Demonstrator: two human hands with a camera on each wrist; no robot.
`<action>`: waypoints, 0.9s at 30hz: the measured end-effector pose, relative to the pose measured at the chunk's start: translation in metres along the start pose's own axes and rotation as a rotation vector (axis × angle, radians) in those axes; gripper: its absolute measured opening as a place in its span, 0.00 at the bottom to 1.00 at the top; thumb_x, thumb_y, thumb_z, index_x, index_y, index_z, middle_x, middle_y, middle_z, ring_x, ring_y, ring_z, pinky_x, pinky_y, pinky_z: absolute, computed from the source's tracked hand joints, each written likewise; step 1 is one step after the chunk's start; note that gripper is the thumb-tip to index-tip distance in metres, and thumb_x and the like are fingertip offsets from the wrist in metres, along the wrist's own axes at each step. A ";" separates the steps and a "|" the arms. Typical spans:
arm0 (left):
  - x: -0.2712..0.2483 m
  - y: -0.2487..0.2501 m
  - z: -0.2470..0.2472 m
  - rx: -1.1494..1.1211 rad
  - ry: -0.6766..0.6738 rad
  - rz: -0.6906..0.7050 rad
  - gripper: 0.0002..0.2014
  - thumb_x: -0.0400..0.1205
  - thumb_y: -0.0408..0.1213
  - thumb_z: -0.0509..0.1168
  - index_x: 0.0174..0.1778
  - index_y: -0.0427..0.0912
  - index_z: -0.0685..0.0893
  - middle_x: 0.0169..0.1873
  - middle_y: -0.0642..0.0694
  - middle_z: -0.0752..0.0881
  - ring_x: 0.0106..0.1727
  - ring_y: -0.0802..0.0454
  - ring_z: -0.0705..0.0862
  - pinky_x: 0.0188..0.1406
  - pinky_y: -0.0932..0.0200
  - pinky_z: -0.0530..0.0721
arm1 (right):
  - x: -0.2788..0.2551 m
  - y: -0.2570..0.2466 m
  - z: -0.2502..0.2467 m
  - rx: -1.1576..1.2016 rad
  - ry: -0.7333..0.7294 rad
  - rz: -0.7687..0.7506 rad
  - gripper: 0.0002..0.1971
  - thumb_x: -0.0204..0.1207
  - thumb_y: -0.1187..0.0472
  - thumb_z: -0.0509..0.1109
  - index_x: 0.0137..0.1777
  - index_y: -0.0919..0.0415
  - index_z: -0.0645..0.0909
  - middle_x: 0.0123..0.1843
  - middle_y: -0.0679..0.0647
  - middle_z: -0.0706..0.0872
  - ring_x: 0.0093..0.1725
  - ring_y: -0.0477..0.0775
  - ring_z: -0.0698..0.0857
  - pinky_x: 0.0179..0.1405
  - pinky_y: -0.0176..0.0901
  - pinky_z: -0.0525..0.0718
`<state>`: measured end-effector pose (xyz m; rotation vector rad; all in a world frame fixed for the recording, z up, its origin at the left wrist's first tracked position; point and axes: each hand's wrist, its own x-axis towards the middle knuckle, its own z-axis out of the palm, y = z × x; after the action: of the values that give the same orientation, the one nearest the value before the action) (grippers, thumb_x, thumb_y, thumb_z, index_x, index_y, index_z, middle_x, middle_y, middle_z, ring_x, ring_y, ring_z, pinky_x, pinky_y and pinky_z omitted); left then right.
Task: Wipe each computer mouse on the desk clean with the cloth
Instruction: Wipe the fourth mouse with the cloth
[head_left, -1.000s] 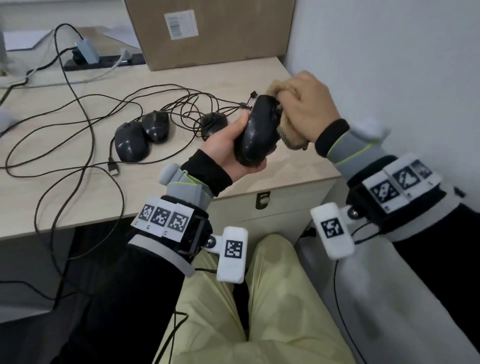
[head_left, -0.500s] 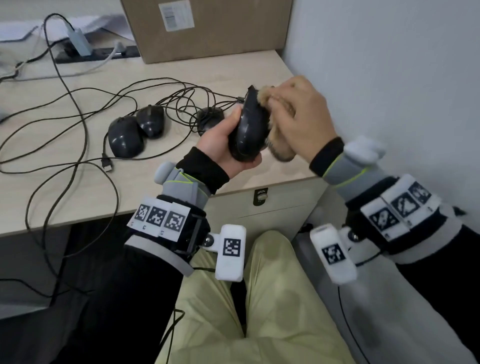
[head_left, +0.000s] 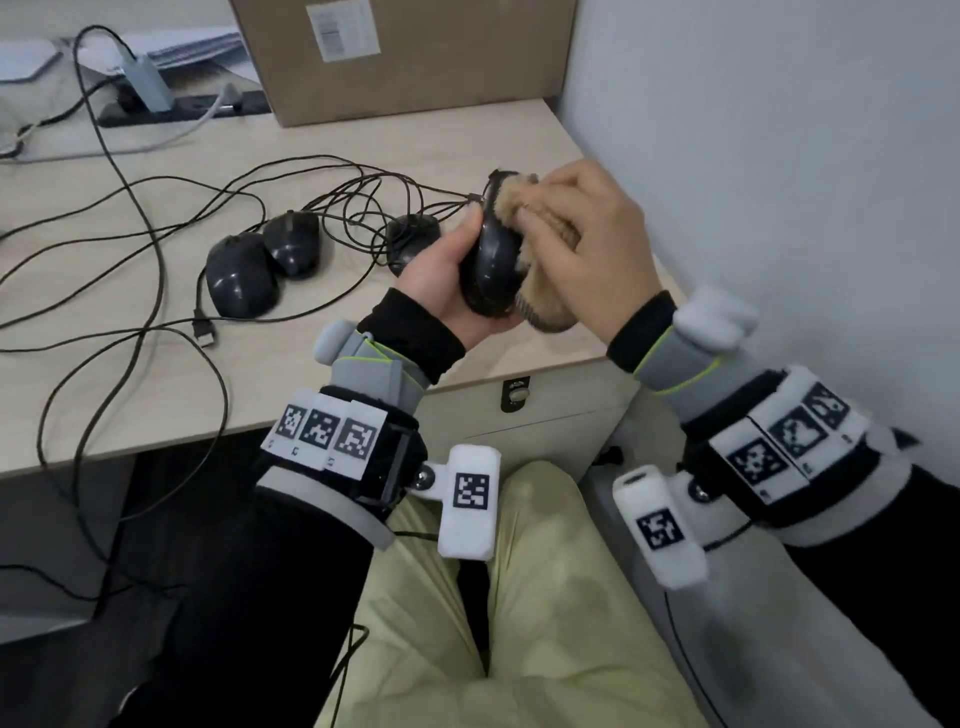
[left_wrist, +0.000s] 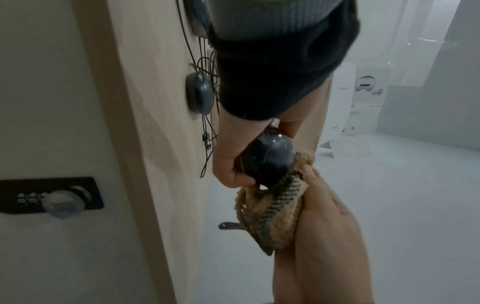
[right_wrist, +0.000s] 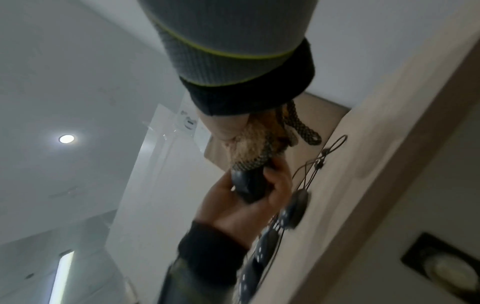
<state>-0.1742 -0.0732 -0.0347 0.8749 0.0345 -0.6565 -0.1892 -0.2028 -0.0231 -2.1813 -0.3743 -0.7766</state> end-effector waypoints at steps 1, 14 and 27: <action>0.000 -0.003 -0.002 0.028 0.009 -0.018 0.18 0.86 0.55 0.48 0.47 0.49 0.79 0.44 0.47 0.82 0.45 0.50 0.79 0.47 0.56 0.75 | 0.008 0.005 -0.003 -0.018 0.002 0.057 0.11 0.74 0.63 0.67 0.53 0.62 0.88 0.48 0.62 0.83 0.47 0.43 0.77 0.49 0.18 0.68; 0.009 -0.011 0.003 -0.159 0.116 0.001 0.24 0.85 0.60 0.43 0.46 0.49 0.78 0.42 0.48 0.82 0.43 0.52 0.79 0.42 0.58 0.75 | 0.011 0.010 0.001 0.135 -0.285 0.086 0.14 0.78 0.60 0.64 0.61 0.57 0.84 0.60 0.51 0.87 0.61 0.45 0.83 0.68 0.39 0.76; 0.016 0.014 0.000 -0.301 0.084 0.137 0.19 0.87 0.47 0.47 0.46 0.40 0.79 0.45 0.38 0.83 0.47 0.41 0.81 0.48 0.51 0.78 | -0.024 0.034 -0.013 -0.046 -0.207 -0.216 0.13 0.76 0.66 0.63 0.52 0.68 0.87 0.56 0.67 0.88 0.55 0.53 0.79 0.57 0.34 0.77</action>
<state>-0.1532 -0.0749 -0.0296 0.6076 0.1444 -0.4706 -0.1964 -0.2351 -0.0518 -2.2970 -0.7126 -0.6803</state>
